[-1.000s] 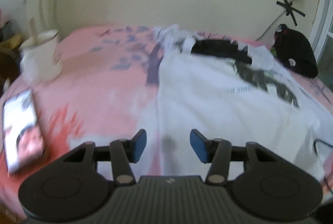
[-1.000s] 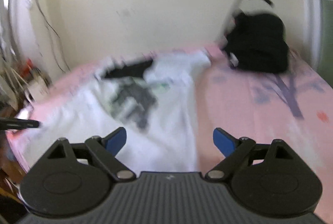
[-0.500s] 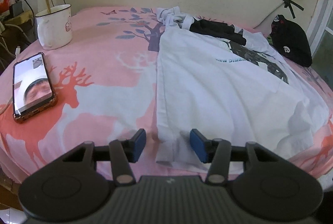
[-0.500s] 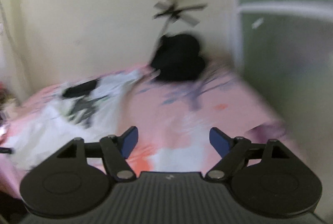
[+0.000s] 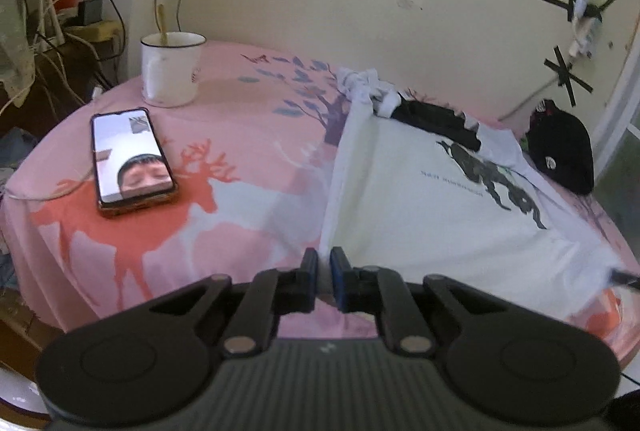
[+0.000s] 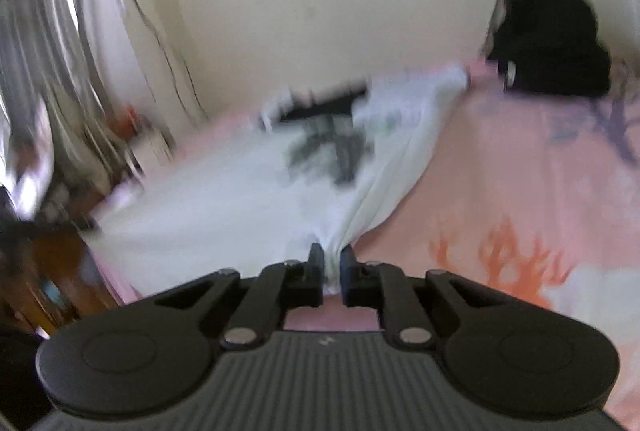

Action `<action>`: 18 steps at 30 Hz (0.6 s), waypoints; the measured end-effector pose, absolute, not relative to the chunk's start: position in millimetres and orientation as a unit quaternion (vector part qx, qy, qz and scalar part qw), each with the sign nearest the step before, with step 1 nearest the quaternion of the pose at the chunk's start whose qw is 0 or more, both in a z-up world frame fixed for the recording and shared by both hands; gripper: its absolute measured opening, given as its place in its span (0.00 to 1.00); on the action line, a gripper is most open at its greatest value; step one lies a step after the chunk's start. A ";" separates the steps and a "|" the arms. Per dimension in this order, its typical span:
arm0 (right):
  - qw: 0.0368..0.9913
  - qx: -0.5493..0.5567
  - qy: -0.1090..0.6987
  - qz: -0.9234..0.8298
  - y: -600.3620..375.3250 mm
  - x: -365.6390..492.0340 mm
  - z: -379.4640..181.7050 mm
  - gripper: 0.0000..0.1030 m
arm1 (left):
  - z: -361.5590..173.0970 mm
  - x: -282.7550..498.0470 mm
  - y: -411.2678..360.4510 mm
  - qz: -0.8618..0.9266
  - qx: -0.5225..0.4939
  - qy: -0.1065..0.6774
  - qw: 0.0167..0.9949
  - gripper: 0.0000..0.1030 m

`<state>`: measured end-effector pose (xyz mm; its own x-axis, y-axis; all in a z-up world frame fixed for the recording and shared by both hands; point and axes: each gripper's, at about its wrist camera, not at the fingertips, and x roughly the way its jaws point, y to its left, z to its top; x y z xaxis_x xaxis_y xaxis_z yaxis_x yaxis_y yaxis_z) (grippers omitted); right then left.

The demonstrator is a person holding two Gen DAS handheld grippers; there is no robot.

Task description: Fold small clothes

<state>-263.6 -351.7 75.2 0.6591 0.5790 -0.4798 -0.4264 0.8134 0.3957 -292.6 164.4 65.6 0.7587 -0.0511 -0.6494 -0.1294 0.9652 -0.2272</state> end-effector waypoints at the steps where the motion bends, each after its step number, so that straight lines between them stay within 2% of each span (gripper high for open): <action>1: 0.907 0.138 0.295 0.266 -362.3 -264.6 82.4 0.05 | 65.6 -289.7 164.6 0.018 -0.135 0.348 0.928 0.08; 3: 0.917 0.147 0.287 0.235 -380.0 -262.9 88.2 0.08 | 62.3 -282.5 162.9 0.010 -0.142 0.356 0.923 0.08; 4: 0.922 0.143 0.289 0.216 -384.8 -261.6 86.6 0.16 | 59.8 -277.3 160.7 0.008 -0.140 0.363 0.921 0.08; 5: 0.923 0.144 0.295 0.199 -388.1 -260.5 82.5 0.32 | 56.9 -273.1 159.4 0.009 -0.136 0.369 0.919 0.08; 6: 0.923 0.148 0.301 0.189 -391.9 -260.3 77.1 0.68 | 53.8 -270.3 157.1 0.011 -0.132 0.375 0.918 0.08; 7: 0.923 0.150 0.302 0.185 -396.8 -262.3 71.8 0.77 | 50.5 -268.7 156.4 0.012 -0.130 0.380 0.916 0.08; 12: 0.906 0.136 0.335 0.219 -392.9 -266.1 46.5 0.77 | 38.0 -261.4 161.2 0.014 -0.144 0.408 0.901 0.08; 14: 0.895 0.134 0.355 0.235 -383.8 -267.1 37.9 0.75 | 36.7 -258.9 162.3 0.014 -0.146 0.418 0.897 0.08; 15: 0.886 0.127 0.370 0.250 -376.6 -268.4 33.9 0.63 | 37.1 -257.9 162.5 0.012 -0.146 0.422 0.895 0.08; 16: 0.885 0.108 0.369 0.262 -370.0 -274.1 35.2 0.25 | 38.3 -257.8 161.8 0.009 -0.147 0.424 0.894 0.08; 17: 0.869 0.098 0.389 0.291 -363.9 -274.0 35.7 0.06 | 41.0 -258.3 161.6 0.005 -0.149 0.423 0.894 0.08; 18: 0.858 0.102 0.402 0.303 -355.9 -275.9 36.8 0.05 | 44.3 -258.8 161.9 0.002 -0.152 0.421 0.894 0.08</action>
